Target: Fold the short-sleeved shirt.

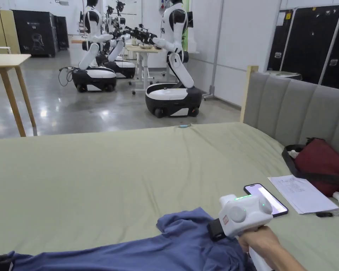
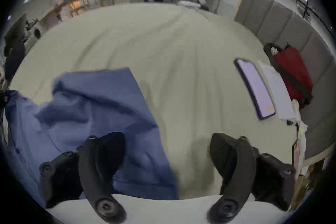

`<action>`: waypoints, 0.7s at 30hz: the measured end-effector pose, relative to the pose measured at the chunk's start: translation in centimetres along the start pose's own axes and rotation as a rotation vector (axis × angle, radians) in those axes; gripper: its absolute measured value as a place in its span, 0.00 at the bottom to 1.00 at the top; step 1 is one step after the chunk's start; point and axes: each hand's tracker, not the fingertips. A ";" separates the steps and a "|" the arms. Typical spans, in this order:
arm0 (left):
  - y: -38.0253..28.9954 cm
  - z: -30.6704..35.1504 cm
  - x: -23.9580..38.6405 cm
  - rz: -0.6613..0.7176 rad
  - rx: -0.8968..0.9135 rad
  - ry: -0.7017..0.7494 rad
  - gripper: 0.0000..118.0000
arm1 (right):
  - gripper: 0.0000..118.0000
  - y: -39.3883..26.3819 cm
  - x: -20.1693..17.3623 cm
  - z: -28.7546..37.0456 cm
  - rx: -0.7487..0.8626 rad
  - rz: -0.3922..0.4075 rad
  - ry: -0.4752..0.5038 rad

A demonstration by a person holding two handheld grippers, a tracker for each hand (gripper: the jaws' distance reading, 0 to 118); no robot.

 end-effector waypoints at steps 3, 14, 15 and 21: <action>-0.1 -0.2 -0.1 0.006 -0.021 0.006 0.01 | 0.23 -0.4 -1.0 1.8 0.101 0.065 0.032; 0.6 3.3 -2.1 0.023 0.034 -0.016 0.01 | 0.00 -0.4 -1.7 9.1 0.250 0.192 0.058; 0.4 4.7 -2.2 0.019 0.053 -0.030 0.01 | 0.00 -1.1 -1.3 11.2 0.289 0.212 0.074; -5.4 12.1 -1.8 -0.043 0.111 -0.047 0.01 | 0.00 -9.2 0.1 21.2 0.416 0.206 0.160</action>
